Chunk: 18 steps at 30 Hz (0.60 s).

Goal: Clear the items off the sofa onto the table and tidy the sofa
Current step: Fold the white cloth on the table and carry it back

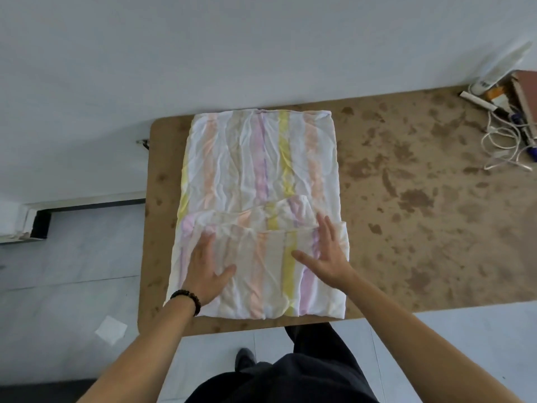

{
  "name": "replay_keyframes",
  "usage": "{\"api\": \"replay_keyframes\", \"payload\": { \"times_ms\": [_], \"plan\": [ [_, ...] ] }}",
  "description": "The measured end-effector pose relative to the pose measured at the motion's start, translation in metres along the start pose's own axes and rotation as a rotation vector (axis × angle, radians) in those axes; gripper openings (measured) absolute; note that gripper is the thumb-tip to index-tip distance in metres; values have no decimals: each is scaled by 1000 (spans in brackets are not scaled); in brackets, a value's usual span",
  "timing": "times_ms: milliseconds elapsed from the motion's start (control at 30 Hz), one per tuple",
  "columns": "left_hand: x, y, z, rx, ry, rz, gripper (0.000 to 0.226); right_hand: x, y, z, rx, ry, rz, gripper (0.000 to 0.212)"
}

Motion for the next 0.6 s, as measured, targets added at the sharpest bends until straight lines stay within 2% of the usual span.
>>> {"api": "replay_keyframes", "payload": {
  "times_ms": [33, 100, 200, 267, 400, 533, 600],
  "plan": [
    [6, -3, 4, -216, -88, 22, 88, 9, -8, 0, 203, 116, 24, 112],
    [21, -7, 17, -528, -116, 155, 98, 33, -26, 1, 498, 270, 126, 113],
    [44, -7, 47, -725, -53, 332, 110, 70, -55, -11, 785, 239, 239, 112],
    [50, -3, 57, -782, -78, 323, 103, 84, -63, -26, 914, 171, 178, 109],
    [52, 9, 55, -727, -185, 181, 95, 94, -58, -33, 913, 233, -37, 111],
    [72, 16, 50, -693, -275, 176, 88, 123, -52, -10, 879, 233, -145, 81],
    [91, 21, 43, -663, -301, 152, 82, 138, -47, 0, 872, 191, -188, 74]
  ]
}}
Point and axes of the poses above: each hand's wrist, its own x-axis away from the middle knuckle, its own y-axis out of the back of the hand, z = x × y, the point moved 3 cm from there along -x, towards the middle knuckle, and after that the axes turned 5 degrees about -z, right-handed, at the moved point
